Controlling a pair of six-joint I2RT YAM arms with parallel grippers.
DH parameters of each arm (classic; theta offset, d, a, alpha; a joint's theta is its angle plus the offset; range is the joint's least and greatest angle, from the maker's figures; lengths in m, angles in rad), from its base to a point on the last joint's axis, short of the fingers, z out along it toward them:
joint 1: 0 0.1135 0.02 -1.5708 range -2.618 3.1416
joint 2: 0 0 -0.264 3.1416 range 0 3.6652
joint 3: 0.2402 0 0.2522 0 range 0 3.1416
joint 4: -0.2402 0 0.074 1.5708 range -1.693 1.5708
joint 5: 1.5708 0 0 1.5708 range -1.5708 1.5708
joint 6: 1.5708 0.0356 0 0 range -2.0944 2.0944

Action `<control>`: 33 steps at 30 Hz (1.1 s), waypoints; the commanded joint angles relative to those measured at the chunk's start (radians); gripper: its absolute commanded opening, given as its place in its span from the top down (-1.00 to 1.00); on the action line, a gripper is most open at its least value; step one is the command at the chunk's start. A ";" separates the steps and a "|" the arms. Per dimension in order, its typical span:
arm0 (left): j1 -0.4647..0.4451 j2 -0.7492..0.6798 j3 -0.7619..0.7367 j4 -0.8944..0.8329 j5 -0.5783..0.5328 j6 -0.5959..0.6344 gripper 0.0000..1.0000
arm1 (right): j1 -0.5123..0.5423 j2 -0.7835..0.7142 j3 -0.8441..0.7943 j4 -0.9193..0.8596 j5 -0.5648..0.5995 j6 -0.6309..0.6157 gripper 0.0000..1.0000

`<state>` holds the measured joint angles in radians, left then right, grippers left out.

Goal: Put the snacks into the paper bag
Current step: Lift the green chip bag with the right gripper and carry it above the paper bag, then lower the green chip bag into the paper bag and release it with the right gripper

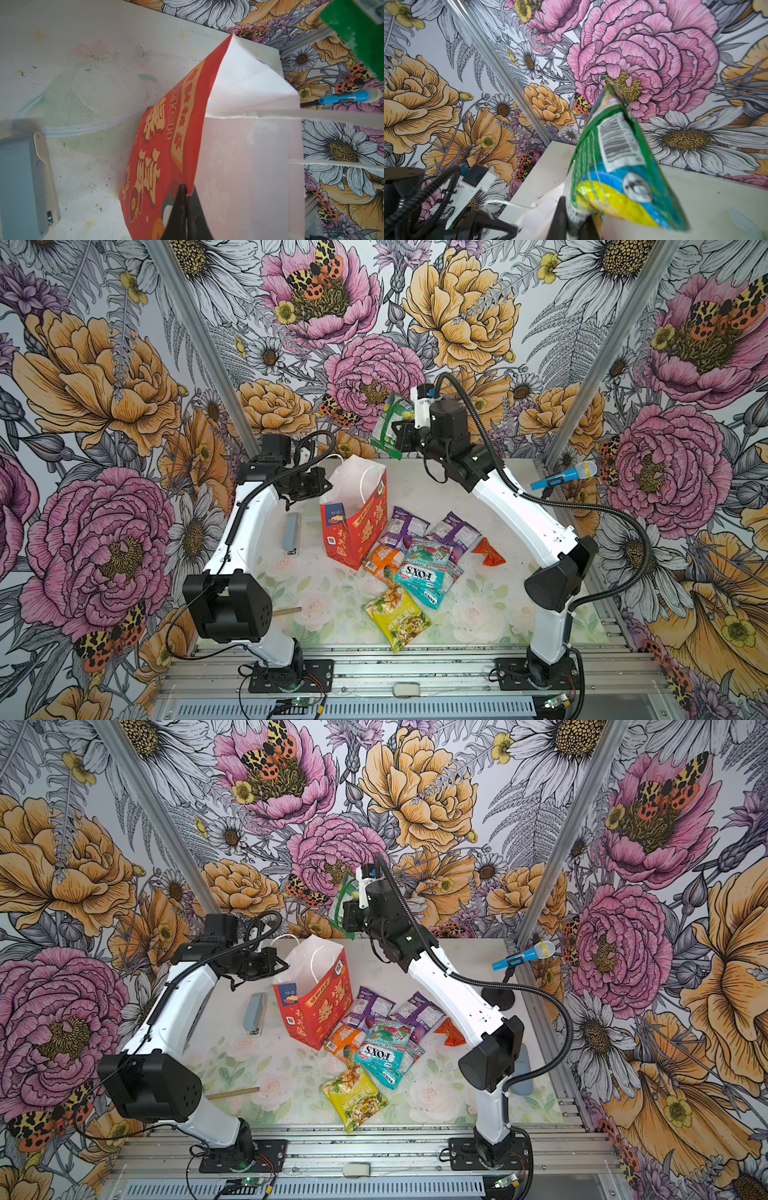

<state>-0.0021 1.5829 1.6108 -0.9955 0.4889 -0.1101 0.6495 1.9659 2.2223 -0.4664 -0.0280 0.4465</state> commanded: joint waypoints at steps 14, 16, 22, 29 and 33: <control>0.010 -0.031 -0.020 0.025 0.037 -0.023 1.00 | 0.112 0.027 0.035 0.006 0.011 -0.071 1.00; 0.013 -0.029 -0.020 0.027 0.037 -0.024 1.00 | 0.117 -0.002 -0.010 0.007 0.029 -0.076 1.00; 0.014 -0.025 -0.022 0.028 0.036 -0.028 1.00 | 0.119 -0.079 -0.135 0.009 0.082 -0.084 1.00; 0.015 -0.024 -0.022 0.027 0.035 -0.029 1.00 | 0.123 -0.108 -0.201 0.009 0.071 -0.081 1.00; 0.018 -0.023 -0.022 0.027 0.036 -0.029 1.00 | 0.138 -0.090 -0.201 0.008 0.046 -0.075 1.00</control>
<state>0.0055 1.5826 1.6005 -0.9810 0.4919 -0.1314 0.7700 1.9095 2.0220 -0.5011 0.0303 0.3794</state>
